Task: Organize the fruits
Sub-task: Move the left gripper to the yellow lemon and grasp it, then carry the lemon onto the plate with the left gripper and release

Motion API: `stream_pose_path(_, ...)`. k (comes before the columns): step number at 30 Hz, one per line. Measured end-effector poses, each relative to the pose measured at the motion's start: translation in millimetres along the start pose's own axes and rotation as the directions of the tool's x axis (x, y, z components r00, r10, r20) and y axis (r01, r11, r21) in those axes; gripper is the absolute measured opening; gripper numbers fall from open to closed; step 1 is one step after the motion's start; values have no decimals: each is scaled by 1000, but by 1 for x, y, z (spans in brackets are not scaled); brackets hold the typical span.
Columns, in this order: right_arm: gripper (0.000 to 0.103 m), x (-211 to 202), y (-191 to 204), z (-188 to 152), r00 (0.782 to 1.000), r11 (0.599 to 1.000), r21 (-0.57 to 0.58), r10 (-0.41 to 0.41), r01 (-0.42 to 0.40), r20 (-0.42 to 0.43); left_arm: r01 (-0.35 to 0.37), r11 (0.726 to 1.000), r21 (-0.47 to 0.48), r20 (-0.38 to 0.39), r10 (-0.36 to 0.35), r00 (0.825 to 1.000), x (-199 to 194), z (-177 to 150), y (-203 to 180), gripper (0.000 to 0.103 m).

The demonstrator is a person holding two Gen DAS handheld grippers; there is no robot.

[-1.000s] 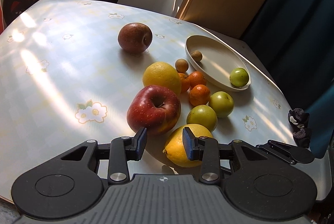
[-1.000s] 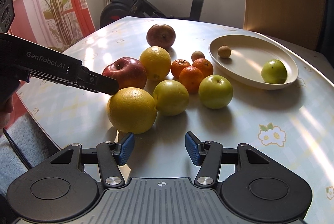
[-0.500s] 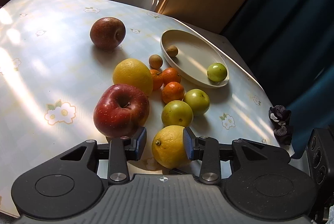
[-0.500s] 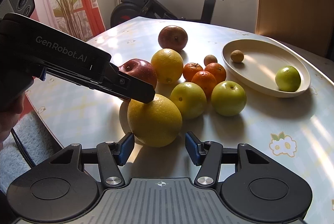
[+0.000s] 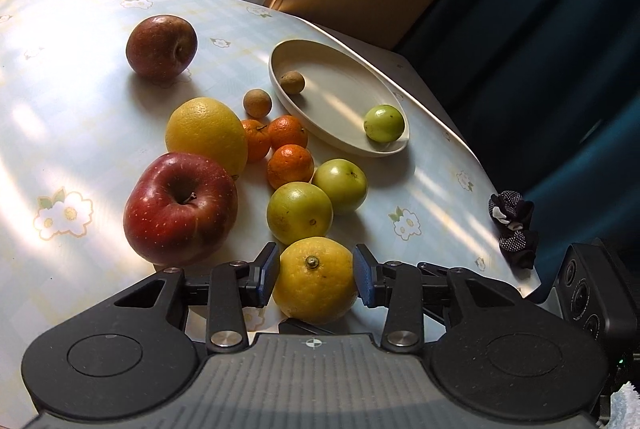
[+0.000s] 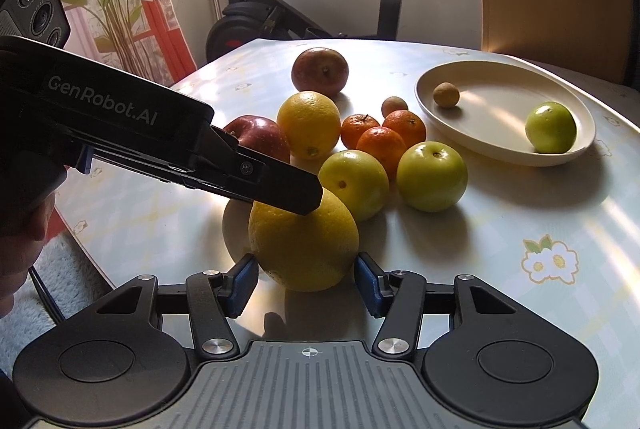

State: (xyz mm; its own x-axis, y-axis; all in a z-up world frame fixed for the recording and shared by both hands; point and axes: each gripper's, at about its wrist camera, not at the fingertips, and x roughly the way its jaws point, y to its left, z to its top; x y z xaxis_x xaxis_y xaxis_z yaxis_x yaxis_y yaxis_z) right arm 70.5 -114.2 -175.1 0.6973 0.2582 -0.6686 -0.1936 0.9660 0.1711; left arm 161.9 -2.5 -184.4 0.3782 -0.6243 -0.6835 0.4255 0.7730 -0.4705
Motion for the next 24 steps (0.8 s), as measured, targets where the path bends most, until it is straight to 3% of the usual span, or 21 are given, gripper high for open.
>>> stream_pose_path(9, 49, -23, -7, 23, 998, 1000, 6, -25, 24, 63, 34, 999, 22, 38, -35, 999, -10, 18, -15, 42)
stream_pose_path(17, 49, -36, -35, 75, 989, 998, -13, -58, 60, 136, 54, 995, 85, 109, -63, 992, -13, 70, -41, 42)
stream_pose_path(24, 49, -21, -71, 112, 987, 996, -27, -75, 79, 141, 35, 986, 161, 114, -54, 992, 6, 115, -57, 42)
